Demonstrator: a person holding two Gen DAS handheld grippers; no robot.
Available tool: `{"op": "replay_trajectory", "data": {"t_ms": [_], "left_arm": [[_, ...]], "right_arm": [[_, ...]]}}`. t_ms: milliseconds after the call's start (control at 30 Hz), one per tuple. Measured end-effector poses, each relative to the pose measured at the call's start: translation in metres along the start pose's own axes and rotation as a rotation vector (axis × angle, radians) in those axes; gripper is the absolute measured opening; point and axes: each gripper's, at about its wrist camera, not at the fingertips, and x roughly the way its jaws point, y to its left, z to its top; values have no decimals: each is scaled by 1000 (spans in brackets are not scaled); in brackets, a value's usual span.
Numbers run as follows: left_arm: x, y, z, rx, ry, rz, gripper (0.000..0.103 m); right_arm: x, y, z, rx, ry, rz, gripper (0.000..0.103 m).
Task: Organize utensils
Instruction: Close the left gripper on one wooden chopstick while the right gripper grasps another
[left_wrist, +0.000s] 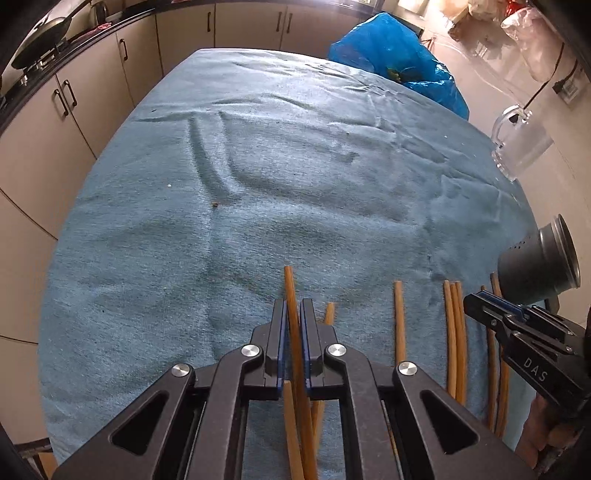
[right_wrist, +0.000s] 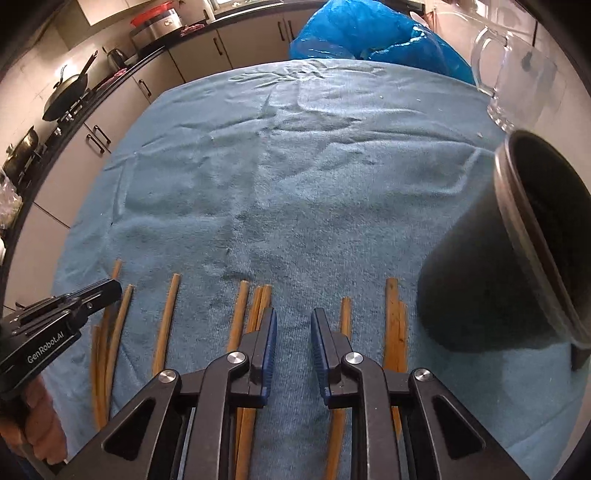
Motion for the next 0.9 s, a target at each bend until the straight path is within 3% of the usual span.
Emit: {"op": "replay_trajectory", "data": {"t_ms": [467,700,900], "left_arm": [[-2,12,0,-14,-3,-18,7],[-1,13,1,-3,-7,-23,7],[0,11,1,5,-9,-5,7]], "right_arm": [[-3,1,1,28,7,49,21],[4,15,4,-38,24,37,21],[8,15,7,-47,42,8,8]]}}
